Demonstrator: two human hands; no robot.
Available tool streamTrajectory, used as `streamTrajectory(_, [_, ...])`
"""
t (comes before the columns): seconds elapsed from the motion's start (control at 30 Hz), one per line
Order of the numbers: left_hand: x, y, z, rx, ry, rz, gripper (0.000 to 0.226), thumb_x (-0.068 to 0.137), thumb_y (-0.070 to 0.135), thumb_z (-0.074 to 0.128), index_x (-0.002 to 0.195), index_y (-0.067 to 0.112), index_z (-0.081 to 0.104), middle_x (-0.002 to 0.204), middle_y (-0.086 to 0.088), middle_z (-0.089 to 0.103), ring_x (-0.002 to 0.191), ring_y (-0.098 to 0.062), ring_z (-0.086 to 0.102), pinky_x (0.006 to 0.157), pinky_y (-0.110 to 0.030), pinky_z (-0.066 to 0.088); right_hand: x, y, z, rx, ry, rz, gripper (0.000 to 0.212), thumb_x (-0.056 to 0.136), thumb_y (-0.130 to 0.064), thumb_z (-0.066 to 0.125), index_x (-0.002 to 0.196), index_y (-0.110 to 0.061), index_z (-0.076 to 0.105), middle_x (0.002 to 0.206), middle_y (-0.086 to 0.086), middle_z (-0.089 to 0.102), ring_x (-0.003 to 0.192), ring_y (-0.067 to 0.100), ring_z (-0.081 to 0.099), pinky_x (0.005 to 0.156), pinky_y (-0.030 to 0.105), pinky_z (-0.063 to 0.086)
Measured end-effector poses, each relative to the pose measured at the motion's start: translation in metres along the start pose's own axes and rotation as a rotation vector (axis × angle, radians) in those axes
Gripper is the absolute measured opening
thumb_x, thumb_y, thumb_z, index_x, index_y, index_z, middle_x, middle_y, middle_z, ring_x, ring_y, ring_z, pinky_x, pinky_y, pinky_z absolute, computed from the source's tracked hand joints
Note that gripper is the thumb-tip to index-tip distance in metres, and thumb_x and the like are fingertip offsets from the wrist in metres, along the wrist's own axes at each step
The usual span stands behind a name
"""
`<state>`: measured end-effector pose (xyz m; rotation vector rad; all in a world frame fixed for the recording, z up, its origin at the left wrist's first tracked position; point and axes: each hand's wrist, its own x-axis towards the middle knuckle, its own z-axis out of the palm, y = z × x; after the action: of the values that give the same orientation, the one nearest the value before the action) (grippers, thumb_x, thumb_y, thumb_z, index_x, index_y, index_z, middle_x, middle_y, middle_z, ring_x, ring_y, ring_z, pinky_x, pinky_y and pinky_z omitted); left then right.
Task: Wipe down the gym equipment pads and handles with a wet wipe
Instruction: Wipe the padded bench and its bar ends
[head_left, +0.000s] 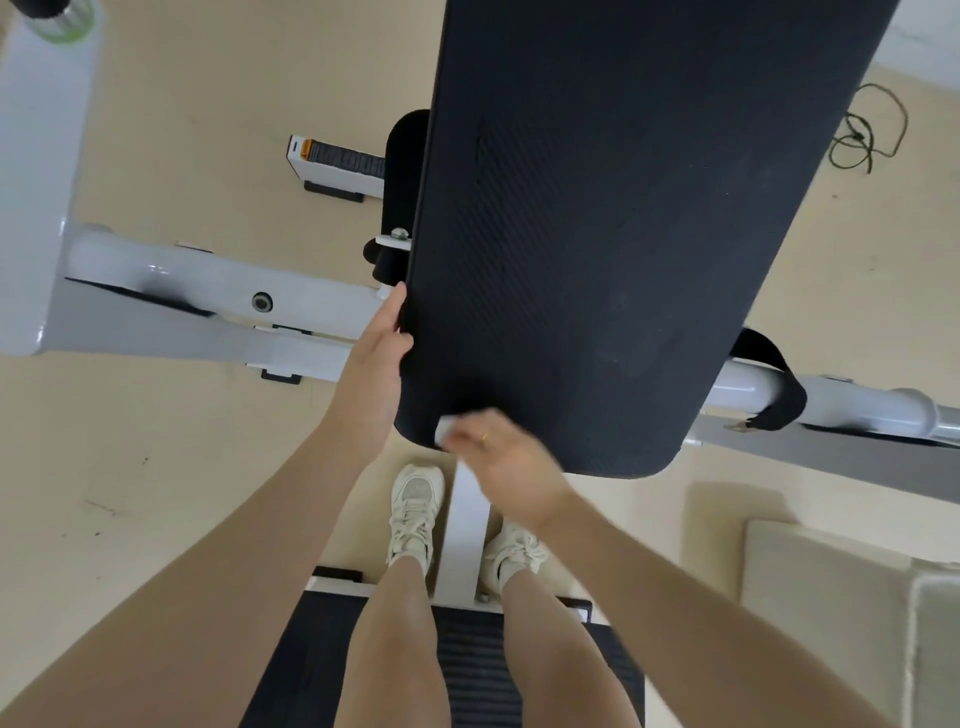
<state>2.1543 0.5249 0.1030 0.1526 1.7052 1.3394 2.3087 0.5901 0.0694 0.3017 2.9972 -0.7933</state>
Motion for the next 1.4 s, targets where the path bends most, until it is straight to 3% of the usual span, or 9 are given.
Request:
streamTrajectory(0.17, [-0.008, 0.011, 0.028, 0.797, 0.178, 0.294, 0.079, 0.084, -0.001, 0.051, 0.149, 0.012, 0.007, 0.158, -0.007, 0.004, 0.146, -0.022, 0.005, 0.117, -0.029, 0.012, 0.057, 0.064, -0.111, -0.106, 0.416, 0.213, 0.025, 0.078, 0.005, 0.056, 0.1, -0.002, 0.066, 0.097, 0.017, 0.064, 0.081, 0.037, 0.059, 0.067, 0.036, 0.055])
streamTrajectory(0.4, [0.004, 0.005, 0.048, 1.379, 0.034, 0.371, 0.115, 0.071, 0.044, 0.074, 0.148, 0.007, -0.002, 0.157, -0.015, -0.01, 0.145, -0.032, -0.005, 0.113, -0.034, -0.002, 0.063, 0.082, -0.097, -0.097, 0.433, 0.165, 0.034, 0.073, 0.01, 0.061, 0.104, -0.002, 0.067, 0.102, 0.014, 0.067, 0.084, 0.035, 0.062, 0.069, 0.036, 0.057])
streamTrajectory(0.63, [0.001, 0.004, 0.052, 1.401, 0.092, 0.372, 0.09, 0.075, 0.015, 0.058, 0.148, 0.004, 0.006, 0.157, -0.018, -0.002, 0.145, -0.035, 0.001, 0.116, -0.041, 0.011, -0.034, 0.039, -0.019, -0.044, -0.052, -0.043, 0.045, 0.046, 0.008, 0.077, 0.088, -0.007, 0.072, 0.085, 0.006, 0.068, 0.07, 0.022, 0.063, 0.049, 0.023, 0.054])
streamTrajectory(0.7, [-0.002, 0.008, 0.055, 1.402, 0.098, 0.352, 0.089, 0.078, 0.019, 0.057, 0.148, 0.005, 0.004, 0.157, -0.017, -0.005, 0.145, -0.033, -0.002, 0.117, -0.039, 0.008, -0.017, 0.047, -0.041, -0.027, 0.041, -0.022, 0.04, 0.051, 0.007, 0.079, 0.088, -0.006, 0.07, 0.082, 0.009, 0.066, 0.068, 0.025, 0.062, 0.048, 0.025, 0.053])
streamTrajectory(0.83, [-0.002, 0.019, 0.071, 1.485, 0.103, 0.434, 0.098, 0.075, 0.032, 0.068, 0.147, 0.004, 0.009, 0.156, -0.019, 0.003, 0.144, -0.035, 0.008, 0.114, -0.04, 0.008, 0.044, 0.093, -0.134, -0.04, 0.385, 0.202, 0.03, 0.08, 0.002, 0.047, 0.102, -0.005, 0.066, 0.097, 0.015, 0.063, 0.084, 0.033, 0.057, 0.072, 0.032, 0.051])
streamTrajectory(0.93, [0.005, 0.024, 0.086, 1.568, 0.05, 0.462, 0.113, 0.067, 0.048, 0.075, 0.148, 0.005, 0.009, 0.156, -0.019, 0.009, 0.143, -0.035, 0.014, 0.112, -0.039, 0.008, 0.062, 0.126, -0.169, -0.16, 0.478, 0.218, 0.026, 0.077, 0.006, 0.057, 0.101, 0.0, 0.066, 0.095, 0.017, 0.064, 0.079, 0.037, 0.057, 0.066, 0.039, 0.054])
streamTrajectory(1.13, [0.01, 0.016, 0.098, 1.668, 0.077, 0.404, 0.13, 0.062, 0.054, 0.076, 0.143, 0.008, -0.015, 0.157, -0.019, -0.002, 0.145, -0.035, 0.005, 0.112, -0.038, 0.002, 0.007, 0.114, -0.105, 0.003, 0.285, 0.236, 0.028, 0.081, -0.006, 0.064, 0.109, -0.009, 0.066, 0.112, 0.007, 0.065, 0.097, 0.024, 0.054, 0.073, 0.028, 0.055])
streamTrajectory(1.33, [0.007, 0.02, 0.102, 1.68, 0.075, 0.35, 0.126, 0.068, 0.052, 0.073, 0.143, 0.007, -0.017, 0.156, -0.018, -0.011, 0.145, -0.034, -0.003, 0.115, -0.038, 0.003, -0.07, 0.092, -0.06, -0.032, -0.069, 0.017, 0.043, 0.051, 0.01, 0.076, 0.089, -0.008, 0.069, 0.086, 0.007, 0.066, 0.071, 0.022, 0.062, 0.045, 0.027, 0.054])
streamTrajectory(1.4, [0.003, 0.022, 0.106, 1.679, 0.083, 0.321, 0.124, 0.071, 0.049, 0.072, 0.143, 0.004, -0.019, 0.156, -0.018, -0.013, 0.145, -0.034, -0.005, 0.115, -0.039, 0.002, -0.051, 0.095, -0.09, 0.037, 0.039, 0.183, 0.019, 0.072, -0.007, 0.072, 0.09, -0.01, 0.065, 0.086, 0.008, 0.059, 0.076, 0.023, 0.058, 0.057, 0.028, 0.052])
